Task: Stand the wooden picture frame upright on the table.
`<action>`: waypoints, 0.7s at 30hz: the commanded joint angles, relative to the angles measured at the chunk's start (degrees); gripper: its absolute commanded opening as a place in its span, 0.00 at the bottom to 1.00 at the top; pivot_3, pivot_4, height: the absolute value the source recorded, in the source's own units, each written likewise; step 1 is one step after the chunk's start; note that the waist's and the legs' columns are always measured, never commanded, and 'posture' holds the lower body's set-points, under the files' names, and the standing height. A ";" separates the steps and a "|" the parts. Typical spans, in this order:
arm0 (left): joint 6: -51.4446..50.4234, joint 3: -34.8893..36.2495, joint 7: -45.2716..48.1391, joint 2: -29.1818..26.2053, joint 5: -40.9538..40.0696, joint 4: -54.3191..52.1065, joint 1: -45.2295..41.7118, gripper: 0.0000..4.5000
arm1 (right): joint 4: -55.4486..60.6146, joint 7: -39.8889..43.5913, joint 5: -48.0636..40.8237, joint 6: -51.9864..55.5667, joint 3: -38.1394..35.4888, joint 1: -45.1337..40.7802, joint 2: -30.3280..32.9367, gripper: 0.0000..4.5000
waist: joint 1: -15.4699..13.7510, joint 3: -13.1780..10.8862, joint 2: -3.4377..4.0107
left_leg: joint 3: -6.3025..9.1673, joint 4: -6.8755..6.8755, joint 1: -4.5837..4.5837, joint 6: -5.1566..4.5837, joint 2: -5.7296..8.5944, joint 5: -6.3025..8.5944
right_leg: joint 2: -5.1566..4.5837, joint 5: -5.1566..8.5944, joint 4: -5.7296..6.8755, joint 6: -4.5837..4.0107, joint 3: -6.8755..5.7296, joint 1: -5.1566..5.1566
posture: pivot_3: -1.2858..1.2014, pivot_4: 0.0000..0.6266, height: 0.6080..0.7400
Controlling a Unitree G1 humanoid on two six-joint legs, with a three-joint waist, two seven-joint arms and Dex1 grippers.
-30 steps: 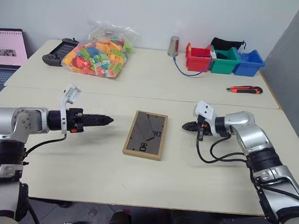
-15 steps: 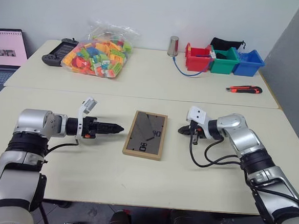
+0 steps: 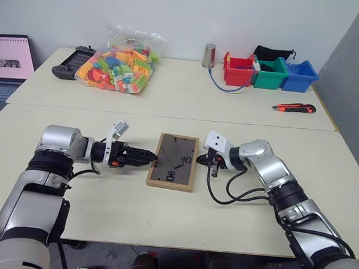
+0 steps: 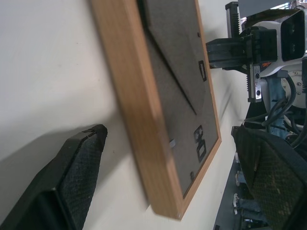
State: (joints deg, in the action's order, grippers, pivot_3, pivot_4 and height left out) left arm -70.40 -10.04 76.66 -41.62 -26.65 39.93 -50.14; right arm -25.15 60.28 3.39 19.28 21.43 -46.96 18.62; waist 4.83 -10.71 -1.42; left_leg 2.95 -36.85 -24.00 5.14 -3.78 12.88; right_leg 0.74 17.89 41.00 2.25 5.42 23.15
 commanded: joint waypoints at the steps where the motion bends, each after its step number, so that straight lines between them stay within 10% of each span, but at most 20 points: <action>1: 0.16 -0.35 0.36 1.02 0.24 -0.75 0.08 0.99 | -0.05 -0.59 -0.16 -0.86 -0.41 -2.43 -1.40 0.00 | -0.03 0.00 0.00 | 0.00 0.00 0.00 0.00 0.00 0.00 | 0.00 0.00 0.00 0.00 0.00 0.00 | 0.52 0.24 1.00; 21: -7.26 6.51 -0.75 1.07 -6.89 -11.47 1.56 0.99 | -8.58 -2.45 0.59 -3.91 -0.55 -5.58 -5.63 0.00 | 0.14 0.00 0.00 | 0.04 0.00 0.00 0.00 0.00 0.00 | -0.01 0.00 0.03 0.00 -0.03 0.00 | 0.52 0.24 1.00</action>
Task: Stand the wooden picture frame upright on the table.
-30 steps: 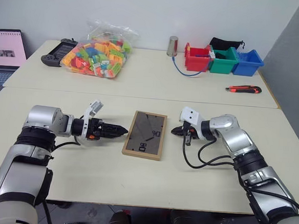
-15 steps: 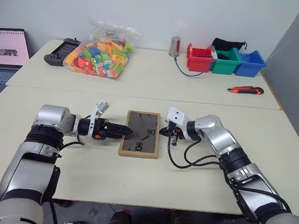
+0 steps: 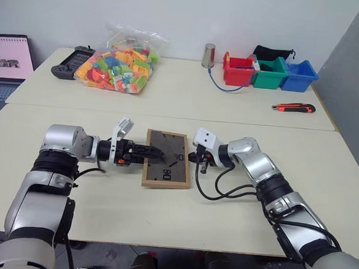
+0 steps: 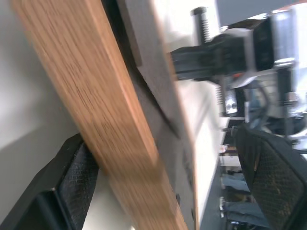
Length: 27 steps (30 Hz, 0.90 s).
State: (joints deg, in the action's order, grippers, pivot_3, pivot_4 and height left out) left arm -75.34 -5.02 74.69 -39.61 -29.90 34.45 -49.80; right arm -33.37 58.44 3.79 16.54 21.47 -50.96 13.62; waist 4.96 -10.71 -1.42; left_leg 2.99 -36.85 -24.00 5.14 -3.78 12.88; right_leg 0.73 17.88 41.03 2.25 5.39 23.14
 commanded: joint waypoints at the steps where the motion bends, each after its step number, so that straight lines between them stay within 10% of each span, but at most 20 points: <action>1: -2.95 1.48 1.21 -1.21 -4.27 -7.35 1.82 0.99 | -0.56 -0.65 0.21 -1.27 -0.63 -1.64 -0.67 0.00 | 0.10 0.00 0.00 | 0.00 0.00 0.00 0.00 0.00 0.00 | 0.00 0.00 0.00 0.00 0.00 0.00 | 0.52 0.24 1.00; 21: -3.08 0.15 -2.65 -1.83 -6.47 -13.73 6.40 0.99 | 0.27 -1.39 -0.40 -0.84 -0.97 -2.47 -1.73 0.00 | 0.10 0.00 0.00 | 0.00 0.01 0.02 0.00 0.00 0.00 | 0.01 0.00 0.03 0.00 0.01 0.00 | 0.52 0.24 1.00; 27: -2.14 0.81 -4.62 -0.68 -6.58 -12.82 6.11 0.75 | 2.96 -0.60 -1.05 0.75 -0.82 -1.92 -2.02 0.00 | 0.15 0.00 0.00 | 0.00 0.00 0.01 0.00 -0.01 0.00 | 0.01 0.00 0.03 0.00 0.01 0.01 | 0.52 0.24 1.00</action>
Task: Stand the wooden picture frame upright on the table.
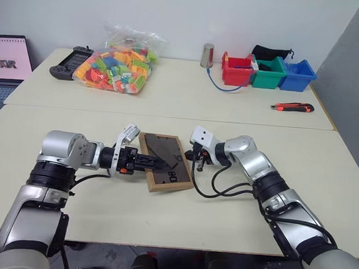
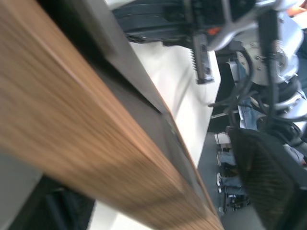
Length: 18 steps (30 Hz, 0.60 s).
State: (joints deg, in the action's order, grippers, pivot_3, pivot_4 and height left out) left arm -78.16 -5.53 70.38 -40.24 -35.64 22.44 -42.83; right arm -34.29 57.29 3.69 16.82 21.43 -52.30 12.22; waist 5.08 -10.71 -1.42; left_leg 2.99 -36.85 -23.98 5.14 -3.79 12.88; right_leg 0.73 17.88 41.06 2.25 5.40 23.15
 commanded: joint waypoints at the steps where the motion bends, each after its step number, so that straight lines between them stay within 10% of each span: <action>1: 0.71 1.35 -0.42 -0.02 -0.97 -1.04 -0.71 0.70 | 4.29 0.58 -1.02 0.73 -0.75 -0.46 -0.64 0.00 | 0.04 0.00 0.00 | 0.00 0.00 0.01 0.00 0.00 0.00 | 0.00 0.00 0.00 0.00 0.00 0.00 | 0.52 0.24 1.00; 11: 0.01 1.93 0.05 -0.99 -2.40 -1.44 -0.98 0.29 | 3.79 0.27 -1.21 1.15 -1.36 -1.02 -0.31 0.00 | 0.01 0.00 0.00 | 0.01 0.01 0.00 0.00 0.00 0.00 | 0.00 0.00 0.00 0.00 -0.01 0.00 | 0.52 0.24 1.00; 18: 0.18 2.27 -0.67 -1.22 -3.17 -2.40 -0.80 0.27 | 3.37 -0.04 -1.21 0.85 -1.65 -1.16 -0.19 0.00 | 0.00 0.00 0.00 | 0.00 0.01 0.00 0.00 0.00 0.00 | 0.00 0.00 0.00 0.00 0.00 0.00 | 0.52 0.24 1.00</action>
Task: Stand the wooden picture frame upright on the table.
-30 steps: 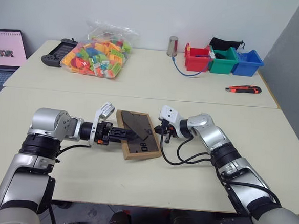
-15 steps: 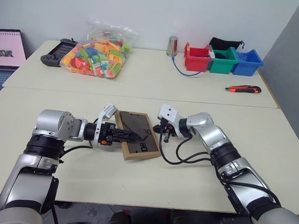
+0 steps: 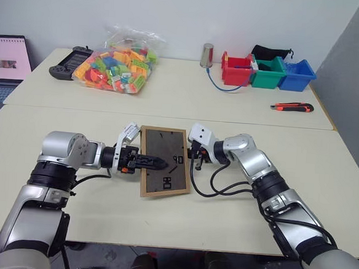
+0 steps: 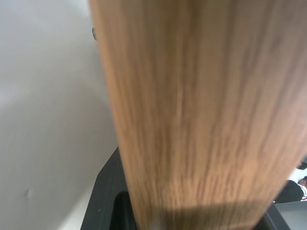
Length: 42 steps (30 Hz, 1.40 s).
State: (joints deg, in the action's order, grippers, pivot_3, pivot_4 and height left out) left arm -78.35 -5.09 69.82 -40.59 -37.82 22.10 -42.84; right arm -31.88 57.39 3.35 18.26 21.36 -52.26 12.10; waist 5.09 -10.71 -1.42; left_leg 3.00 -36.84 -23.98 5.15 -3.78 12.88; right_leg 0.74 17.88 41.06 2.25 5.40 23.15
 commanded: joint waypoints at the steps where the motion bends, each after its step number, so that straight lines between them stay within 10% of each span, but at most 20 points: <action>1: 0.70 1.72 -0.39 -0.91 -0.80 -2.11 -0.73 0.27 | 0.92 -0.17 -0.89 -0.60 -1.63 -1.19 -0.06 0.00 | -0.01 0.00 0.00 | 0.00 0.00 0.00 0.00 0.00 0.00 | 0.00 0.00 0.00 0.00 0.00 0.00 | 0.52 0.24 1.00; 7: 6.10 2.44 -3.69 0.37 1.52 -1.79 0.43 0.27 | 0.96 -0.19 -0.72 -0.83 -1.52 -0.69 0.24 0.00 | -0.08 0.00 0.00 | 0.00 0.00 0.00 0.00 0.00 0.00 | 0.00 0.00 0.00 0.00 0.00 0.00 | 0.52 0.24 1.00; 18: 3.87 8.78 -11.78 3.87 0.19 2.79 0.37 0.79 | 2.03 -0.54 -0.81 -0.17 -1.65 0.81 0.98 0.00 | -0.06 0.00 0.00 | -0.01 0.00 0.00 0.00 0.00 0.00 | 0.00 0.00 -0.01 0.00 0.02 0.01 | 0.52 0.24 1.00; 26: -13.11 24.00 -19.76 7.13 -10.56 -6.90 3.88 0.79 | 2.91 -1.18 -1.02 0.41 -2.03 1.56 1.31 0.00 | 0.08 0.00 0.00 | 0.00 0.00 0.00 0.00 -0.01 0.00 | 0.00 0.00 0.00 0.00 0.01 0.01 | 0.52 0.24 1.00; 34: -14.15 29.61 -38.53 13.83 -30.04 -21.75 20.14 0.79 | 4.09 -1.16 -1.28 1.10 -2.25 2.34 1.17 0.00 | 0.00 0.01 -0.01 | 0.01 0.01 0.04 0.07 0.00 -0.03 | -0.06 -0.01 -0.01 0.01 0.09 -0.01 | 0.52 0.24 1.00; 42: -14.14 34.41 -53.21 18.48 -35.37 -21.23 18.34 0.79 | 3.18 -0.85 -0.84 0.30 -1.82 1.99 0.92 0.00 | -0.35 0.02 -0.04 | 0.05 -0.05 0.03 0.02 0.04 0.00 | -0.07 -0.01 -0.04 0.02 0.07 -0.07 | 0.52 0.24 1.00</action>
State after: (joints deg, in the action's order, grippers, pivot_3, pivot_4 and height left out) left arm -92.23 27.83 19.28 -23.11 -70.74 2.03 -23.89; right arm -30.01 56.25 3.31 19.38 20.31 -49.79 13.22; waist 4.74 -10.69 -1.46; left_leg 3.05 -36.89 -23.95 5.17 -3.74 12.88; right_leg 0.67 17.87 41.02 2.26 5.45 23.08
